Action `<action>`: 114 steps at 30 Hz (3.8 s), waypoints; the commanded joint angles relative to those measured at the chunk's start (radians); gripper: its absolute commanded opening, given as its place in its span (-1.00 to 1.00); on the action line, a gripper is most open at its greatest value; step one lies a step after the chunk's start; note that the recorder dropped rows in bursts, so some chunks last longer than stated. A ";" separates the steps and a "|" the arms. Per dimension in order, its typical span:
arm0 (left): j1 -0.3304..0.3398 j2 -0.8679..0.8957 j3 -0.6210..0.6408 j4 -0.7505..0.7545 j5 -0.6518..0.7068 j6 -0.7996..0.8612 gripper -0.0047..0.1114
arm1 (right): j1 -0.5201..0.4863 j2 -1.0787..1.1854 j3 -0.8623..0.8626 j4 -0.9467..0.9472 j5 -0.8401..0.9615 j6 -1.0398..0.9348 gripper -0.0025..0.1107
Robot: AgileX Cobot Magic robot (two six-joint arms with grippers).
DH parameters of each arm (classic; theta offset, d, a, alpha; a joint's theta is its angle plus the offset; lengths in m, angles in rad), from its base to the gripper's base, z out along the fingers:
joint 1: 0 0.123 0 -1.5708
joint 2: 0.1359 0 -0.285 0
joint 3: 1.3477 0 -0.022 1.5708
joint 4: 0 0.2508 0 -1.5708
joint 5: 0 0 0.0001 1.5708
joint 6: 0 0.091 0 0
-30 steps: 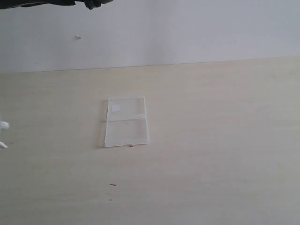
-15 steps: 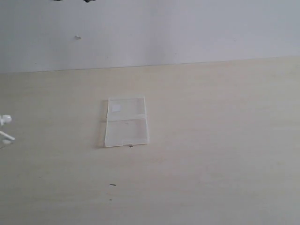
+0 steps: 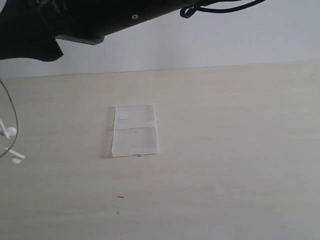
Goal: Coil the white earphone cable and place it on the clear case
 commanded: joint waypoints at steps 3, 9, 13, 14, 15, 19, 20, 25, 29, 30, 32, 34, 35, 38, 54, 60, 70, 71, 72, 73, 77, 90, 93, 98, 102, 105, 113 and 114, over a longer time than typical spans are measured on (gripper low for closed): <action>-0.006 -0.006 -0.007 -0.006 0.001 0.002 -0.92 | -0.002 0.015 0.003 0.083 0.005 -0.071 0.37; -0.006 -0.012 -0.007 0.046 0.001 0.002 -0.92 | -0.002 0.000 0.001 0.074 0.029 -0.071 0.37; -0.006 -0.012 -0.007 0.081 0.001 0.004 -0.92 | -0.002 -0.022 -0.020 0.078 0.103 -0.071 0.37; -0.006 -0.012 -0.007 0.085 0.001 0.004 -0.92 | -0.002 -0.030 -0.024 0.078 0.118 -0.071 0.37; -0.006 -0.012 -0.007 0.088 0.001 0.007 -0.92 | -0.002 -0.033 -0.025 0.078 0.119 -0.071 0.37; -0.018 -0.012 -0.007 0.084 -0.005 0.023 -0.92 | 0.000 -0.039 -0.025 0.081 0.130 -0.071 0.48; -0.020 -0.012 -0.007 0.084 -0.005 0.029 -0.92 | 0.007 -0.037 -0.025 0.081 0.125 -0.071 0.52; -0.020 -0.012 -0.007 0.067 -0.005 0.029 -0.92 | 0.021 -0.020 -0.025 0.083 0.089 -0.098 0.71; -0.020 -0.016 -0.007 0.031 -0.005 0.037 -0.92 | 0.021 0.016 -0.025 0.109 0.058 -0.105 0.72; -0.020 -0.016 -0.007 0.037 0.001 0.036 -0.92 | 0.021 0.029 -0.025 0.131 0.058 -0.105 0.72; -0.020 -0.016 -0.007 0.040 0.001 0.039 -0.92 | 0.021 0.039 -0.025 0.137 0.040 -0.105 0.72; -0.020 -0.016 -0.007 0.033 0.001 0.039 -0.92 | 0.021 0.044 -0.025 0.152 0.009 -0.116 0.72; -0.022 -0.016 -0.007 0.028 0.001 0.039 -0.92 | 0.021 0.046 -0.025 0.169 0.006 -0.130 0.72; -0.022 -0.016 -0.007 0.014 0.002 0.039 -0.92 | 0.021 0.052 -0.025 0.185 -0.011 -0.142 0.72; -0.022 -0.016 -0.007 -0.132 0.033 0.085 -0.92 | 0.021 0.109 -0.025 0.295 -0.009 -0.217 0.72; -0.022 -0.018 -0.007 -0.175 0.035 0.088 -0.92 | 0.021 0.113 -0.025 0.310 -0.013 -0.242 0.72; -0.022 -0.018 -0.007 -0.191 0.039 0.088 -0.92 | 0.051 0.113 -0.025 0.316 -0.016 -0.272 0.72; -0.022 -0.018 -0.007 -0.191 0.039 0.088 -0.92 | 0.061 0.113 -0.025 0.316 -0.023 -0.281 0.72; -0.022 -0.018 -0.007 -0.191 0.039 0.088 -0.92 | 0.073 0.113 -0.025 0.316 -0.035 -0.285 0.72; -0.022 -0.018 -0.007 -0.191 0.039 0.088 -0.92 | 0.081 0.113 -0.025 0.316 -0.048 -0.286 0.72; -0.022 -0.018 -0.007 -0.191 0.039 0.088 -0.92 | 0.102 0.113 -0.025 0.314 -0.097 -0.307 0.72; -0.022 -0.027 -0.007 -0.195 0.037 0.088 -0.92 | 0.121 0.113 -0.025 0.316 -0.132 -0.307 0.64; -0.022 -0.027 -0.007 -0.202 0.035 0.088 -0.92 | 0.126 0.115 -0.025 0.316 -0.142 -0.307 0.59; -0.022 -0.027 -0.007 -0.208 0.035 0.088 -0.92 | 0.126 0.132 -0.025 0.316 -0.140 -0.307 0.57; -0.022 -0.027 -0.007 -0.208 0.035 0.088 -0.92 | 0.126 0.134 -0.025 0.324 -0.140 -0.307 0.57; -0.022 -0.027 -0.007 -0.211 0.031 0.088 -0.92 | 0.126 0.134 -0.025 0.324 -0.142 -0.307 0.55; -0.022 -0.027 -0.007 -0.224 0.029 0.088 -0.92 | 0.126 0.134 -0.025 0.324 -0.142 -0.307 0.30; -0.022 -0.027 -0.007 -0.224 0.029 0.088 -0.92 | 0.126 0.134 -0.025 0.324 -0.142 -0.307 0.23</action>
